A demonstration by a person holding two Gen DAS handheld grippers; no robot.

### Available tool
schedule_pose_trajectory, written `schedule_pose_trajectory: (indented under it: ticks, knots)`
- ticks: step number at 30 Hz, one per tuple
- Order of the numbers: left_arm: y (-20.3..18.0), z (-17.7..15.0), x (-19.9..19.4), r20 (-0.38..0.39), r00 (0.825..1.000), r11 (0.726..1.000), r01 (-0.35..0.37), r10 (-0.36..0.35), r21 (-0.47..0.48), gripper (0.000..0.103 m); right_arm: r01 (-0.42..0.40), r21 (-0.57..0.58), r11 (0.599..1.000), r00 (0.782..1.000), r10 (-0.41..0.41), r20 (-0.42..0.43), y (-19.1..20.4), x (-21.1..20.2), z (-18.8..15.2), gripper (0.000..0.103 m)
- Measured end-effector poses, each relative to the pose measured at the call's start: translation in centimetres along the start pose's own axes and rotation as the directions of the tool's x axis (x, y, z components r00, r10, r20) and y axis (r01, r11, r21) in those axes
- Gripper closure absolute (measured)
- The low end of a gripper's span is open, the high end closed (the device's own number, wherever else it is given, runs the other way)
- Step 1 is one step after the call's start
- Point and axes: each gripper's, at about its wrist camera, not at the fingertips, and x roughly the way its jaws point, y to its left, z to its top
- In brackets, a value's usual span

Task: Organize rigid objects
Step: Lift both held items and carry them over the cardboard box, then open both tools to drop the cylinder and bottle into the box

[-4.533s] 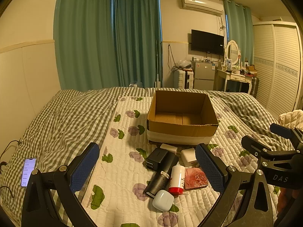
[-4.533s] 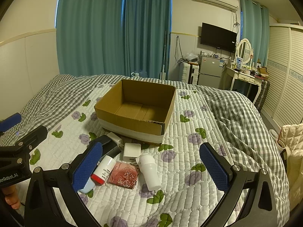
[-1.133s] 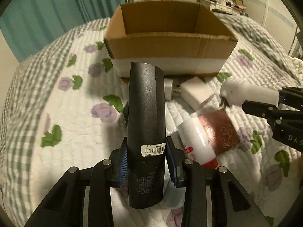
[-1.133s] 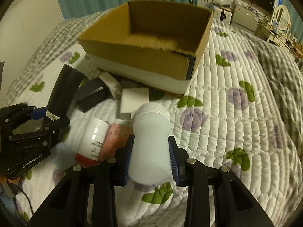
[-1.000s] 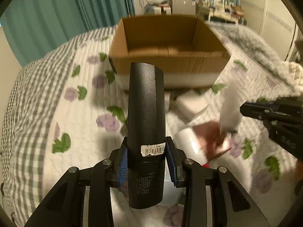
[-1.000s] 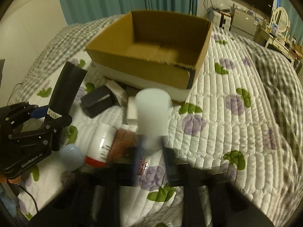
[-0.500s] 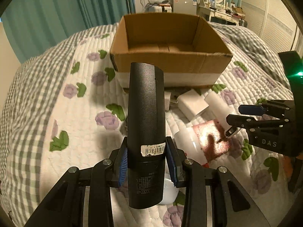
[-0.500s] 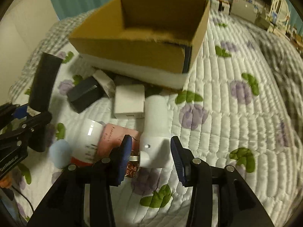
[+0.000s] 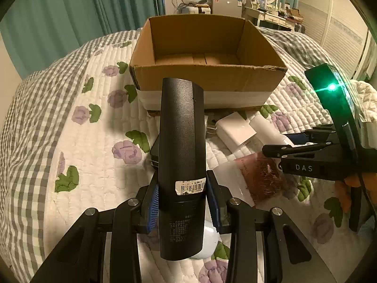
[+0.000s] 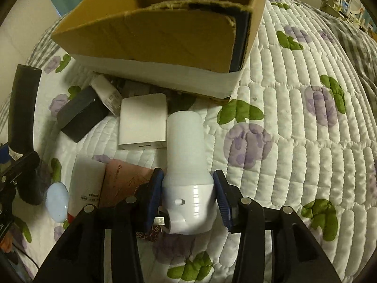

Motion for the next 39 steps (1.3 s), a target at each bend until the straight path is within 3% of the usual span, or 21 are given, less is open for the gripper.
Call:
schedule_pose_trajectory:
  ticks: [5,10,14,17,20,24,28,37,39]
  knots:
    - [0.1,0.5,-1.4,0.031,0.999,1.000,-0.012,0.011,0.006,0.067,0.017,-0.028,0.999,0.996,-0.015,0.092,0.7,-3.5,-0.5,0.060]
    - [0.7,2.7,-3.1,0.057,0.998,1.000,0.025,-0.025,0.002,0.067,0.029,-0.084,0.996,0.982,-0.012,0.189,1.9,-9.3,1.0,0.060]
    - [1.7,6.3,-4.9,0.093,0.993,0.998,0.069,-0.069,0.001,0.067,0.038,-0.106,0.994,0.960,-0.008,0.279,2.8,-13.8,3.9,0.060]
    - [2.0,9.5,-5.4,0.126,0.992,0.999,0.030,-0.032,0.020,0.067,0.064,-0.113,0.991,0.940,-0.022,0.341,3.3,-16.5,6.5,0.060]
    - [2.7,12.8,-4.9,0.133,0.990,0.999,0.043,-0.044,0.008,0.067,0.067,-0.106,0.992,0.927,-0.023,0.374,3.2,-17.7,9.3,0.060]
    - [3.5,16.7,-2.4,0.121,0.991,0.999,0.051,-0.050,-0.003,0.067,0.081,-0.092,0.992,0.920,-0.039,0.390,2.2,-17.3,12.7,0.060]
    - [3.3,18.8,1.9,0.063,0.996,0.998,0.057,-0.056,0.000,0.067,0.069,-0.072,0.995,0.931,-0.039,0.364,1.0,-14.9,14.7,0.060]
    - [2.3,19.1,10.1,-0.052,0.998,0.998,0.037,-0.035,0.046,0.066,0.054,-0.049,0.997,0.958,-0.038,0.284,-1.7,-7.9,15.9,0.060]
    - [1.9,19.0,10.3,-0.036,0.999,0.997,0.041,-0.039,0.067,0.058,0.047,-0.048,0.998,0.960,-0.032,0.280,-1.8,-7.3,15.9,0.060]
